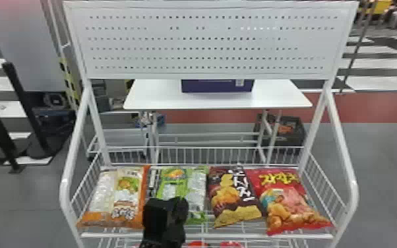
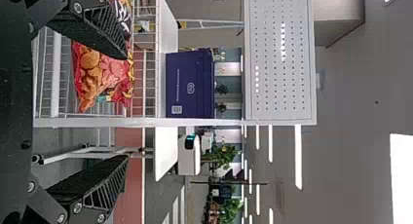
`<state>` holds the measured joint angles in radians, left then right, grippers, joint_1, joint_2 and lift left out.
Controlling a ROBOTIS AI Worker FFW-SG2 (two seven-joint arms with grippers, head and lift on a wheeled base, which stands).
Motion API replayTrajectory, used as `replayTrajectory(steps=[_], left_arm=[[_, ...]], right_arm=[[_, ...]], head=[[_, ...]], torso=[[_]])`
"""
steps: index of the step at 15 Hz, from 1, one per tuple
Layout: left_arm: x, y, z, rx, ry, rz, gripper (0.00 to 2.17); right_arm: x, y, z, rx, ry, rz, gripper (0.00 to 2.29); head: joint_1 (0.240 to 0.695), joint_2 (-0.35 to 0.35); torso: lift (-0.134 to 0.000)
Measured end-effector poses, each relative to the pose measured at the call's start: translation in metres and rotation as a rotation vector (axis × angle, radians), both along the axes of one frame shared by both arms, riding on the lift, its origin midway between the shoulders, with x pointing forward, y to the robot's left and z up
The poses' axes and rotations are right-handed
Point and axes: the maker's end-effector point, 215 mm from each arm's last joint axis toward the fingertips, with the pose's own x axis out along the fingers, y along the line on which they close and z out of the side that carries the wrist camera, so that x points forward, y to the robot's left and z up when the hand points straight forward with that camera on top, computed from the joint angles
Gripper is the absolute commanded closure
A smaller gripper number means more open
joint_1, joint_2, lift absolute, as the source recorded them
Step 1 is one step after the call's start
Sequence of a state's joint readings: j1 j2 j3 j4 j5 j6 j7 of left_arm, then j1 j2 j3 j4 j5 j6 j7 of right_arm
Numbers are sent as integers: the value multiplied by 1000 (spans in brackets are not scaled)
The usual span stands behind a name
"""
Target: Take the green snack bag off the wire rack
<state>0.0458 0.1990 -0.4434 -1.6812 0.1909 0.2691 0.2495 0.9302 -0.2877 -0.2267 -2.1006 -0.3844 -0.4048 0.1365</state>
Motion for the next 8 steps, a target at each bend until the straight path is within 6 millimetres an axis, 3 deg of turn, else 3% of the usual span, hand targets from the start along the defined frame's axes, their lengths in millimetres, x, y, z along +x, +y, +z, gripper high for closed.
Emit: replayTrajectory(steps=[4, 8], left_arm=[[-13, 1, 38, -52, -69, 10, 1710], [-54, 49, 90, -97, -192, 73, 1710]], right_arm=[[1, -2, -3, 0, 4, -3, 174], [3, -4, -6, 2, 7, -6, 174]], head=[[499, 0], [499, 0]], torso=[[0], [0]])
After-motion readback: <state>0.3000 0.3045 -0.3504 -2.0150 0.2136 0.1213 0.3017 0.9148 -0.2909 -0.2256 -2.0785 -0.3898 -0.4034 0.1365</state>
